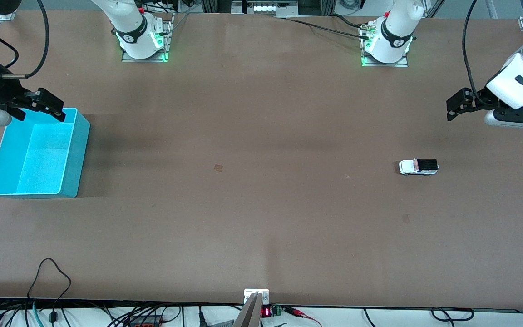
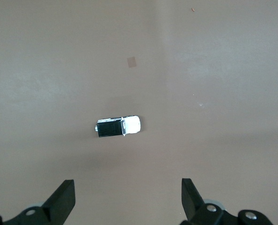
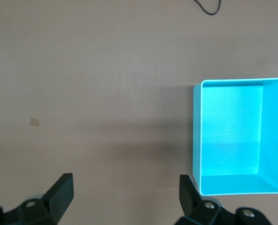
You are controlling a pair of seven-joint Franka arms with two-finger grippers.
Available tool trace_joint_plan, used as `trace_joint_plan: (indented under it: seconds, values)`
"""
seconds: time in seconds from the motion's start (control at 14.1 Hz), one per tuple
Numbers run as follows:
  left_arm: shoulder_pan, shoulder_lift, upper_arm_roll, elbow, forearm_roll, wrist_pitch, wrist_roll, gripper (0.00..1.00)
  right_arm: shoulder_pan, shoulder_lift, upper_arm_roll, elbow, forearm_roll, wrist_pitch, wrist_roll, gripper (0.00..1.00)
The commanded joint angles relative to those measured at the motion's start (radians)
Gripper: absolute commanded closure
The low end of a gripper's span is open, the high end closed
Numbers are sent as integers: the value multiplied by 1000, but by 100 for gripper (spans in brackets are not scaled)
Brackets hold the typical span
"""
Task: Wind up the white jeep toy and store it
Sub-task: 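Move the left gripper down over the white toy jeep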
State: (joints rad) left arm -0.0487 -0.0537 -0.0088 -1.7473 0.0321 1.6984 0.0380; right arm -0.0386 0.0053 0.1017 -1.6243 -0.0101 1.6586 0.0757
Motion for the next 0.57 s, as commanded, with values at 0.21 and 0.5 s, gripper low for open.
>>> trace_joint_plan:
  seconds: [0.21,0.5]
  values:
    - [0,29,6,45,-31,-39,13,0,-10,-2,-2,18,70,-7,-19,0]
    - [4,29,6,52,-31,-78,13,0,-12,1,0,26,49,-5,-19,0]
